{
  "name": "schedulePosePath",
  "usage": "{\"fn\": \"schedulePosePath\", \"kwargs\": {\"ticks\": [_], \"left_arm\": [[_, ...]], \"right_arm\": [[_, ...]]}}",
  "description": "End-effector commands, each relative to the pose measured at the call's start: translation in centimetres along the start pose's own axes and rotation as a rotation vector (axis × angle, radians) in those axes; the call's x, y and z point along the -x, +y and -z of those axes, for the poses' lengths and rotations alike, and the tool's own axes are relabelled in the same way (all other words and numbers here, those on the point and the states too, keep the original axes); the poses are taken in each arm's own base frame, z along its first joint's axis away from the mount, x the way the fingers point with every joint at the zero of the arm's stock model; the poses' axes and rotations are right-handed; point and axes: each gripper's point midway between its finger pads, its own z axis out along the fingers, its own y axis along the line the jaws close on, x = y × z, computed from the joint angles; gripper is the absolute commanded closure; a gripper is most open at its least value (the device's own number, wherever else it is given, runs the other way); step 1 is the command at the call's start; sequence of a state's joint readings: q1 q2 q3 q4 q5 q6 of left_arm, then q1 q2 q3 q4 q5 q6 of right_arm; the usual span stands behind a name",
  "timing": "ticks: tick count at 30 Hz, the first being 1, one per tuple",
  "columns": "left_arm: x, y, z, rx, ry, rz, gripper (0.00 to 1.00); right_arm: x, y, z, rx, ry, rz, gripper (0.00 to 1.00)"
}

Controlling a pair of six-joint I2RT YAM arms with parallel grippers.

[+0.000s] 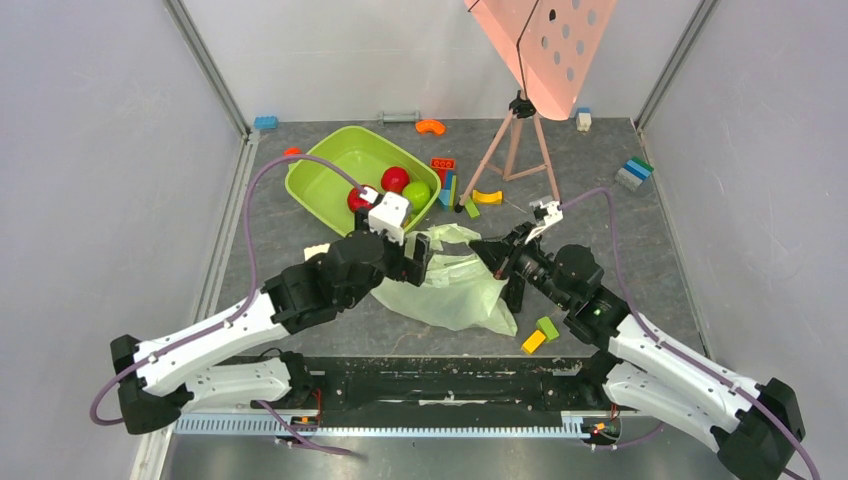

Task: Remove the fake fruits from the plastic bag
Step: Untie the plastic bag at the center of the board, then adjust the plastic bag at the center of the board.

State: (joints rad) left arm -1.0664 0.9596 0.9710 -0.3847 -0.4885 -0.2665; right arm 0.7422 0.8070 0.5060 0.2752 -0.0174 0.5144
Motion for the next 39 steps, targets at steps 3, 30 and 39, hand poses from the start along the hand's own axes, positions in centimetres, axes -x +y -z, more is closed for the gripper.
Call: {"fn": "schedulePosePath", "kwargs": {"ticks": [3, 30, 39], "left_arm": [[1.7, 0.0, -0.9, 0.021, -0.034, -0.047, 0.18], [16.3, 3.0, -4.5, -0.002, -0.283, 0.179, 0.98], [3.8, 1.0, -5.6, -0.137, -0.072, 0.315, 0.98]], "right_arm": [[3.0, 2.3, 0.3, 0.076, -0.063, 0.028, 1.00], [17.7, -0.9, -0.7, -0.335, -0.392, 0.328, 1.00], [9.1, -6.6, 4.2, -0.455, -0.273, 0.246, 1.00]]}}
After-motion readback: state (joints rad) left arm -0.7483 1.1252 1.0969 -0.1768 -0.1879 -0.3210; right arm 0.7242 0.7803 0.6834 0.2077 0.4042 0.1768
